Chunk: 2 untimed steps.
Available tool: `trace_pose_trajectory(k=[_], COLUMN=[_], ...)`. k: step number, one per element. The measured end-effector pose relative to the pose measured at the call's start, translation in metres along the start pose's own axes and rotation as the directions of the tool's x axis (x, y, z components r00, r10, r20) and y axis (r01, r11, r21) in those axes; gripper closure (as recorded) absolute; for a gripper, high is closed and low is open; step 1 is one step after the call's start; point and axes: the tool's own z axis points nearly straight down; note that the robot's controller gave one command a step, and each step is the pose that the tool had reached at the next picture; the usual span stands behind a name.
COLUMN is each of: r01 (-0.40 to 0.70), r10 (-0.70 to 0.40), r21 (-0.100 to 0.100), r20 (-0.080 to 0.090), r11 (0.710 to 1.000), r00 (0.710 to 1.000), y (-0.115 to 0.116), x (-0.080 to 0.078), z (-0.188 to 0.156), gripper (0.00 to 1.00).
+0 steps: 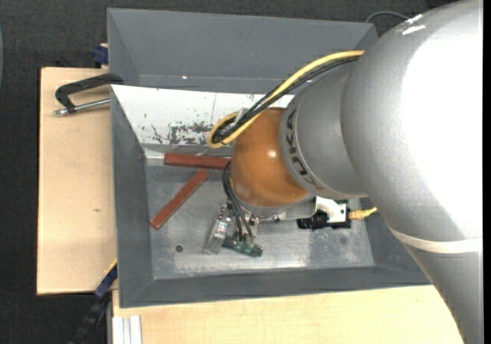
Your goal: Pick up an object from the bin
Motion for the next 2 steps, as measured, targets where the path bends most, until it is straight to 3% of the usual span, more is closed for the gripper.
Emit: trace_pose_trajectory(k=[1,2], r01=[0.003,-0.001], r10=[-0.003,0.001], r21=[0.001,0.003], r20=[-0.001,-0.002], r11=[1.000,1.000], r00=[1.000,1.000], y=[0.009,0.010], x=[-0.039,-0.036], z=[-0.030,-0.090], gripper=[1.00,1.00])
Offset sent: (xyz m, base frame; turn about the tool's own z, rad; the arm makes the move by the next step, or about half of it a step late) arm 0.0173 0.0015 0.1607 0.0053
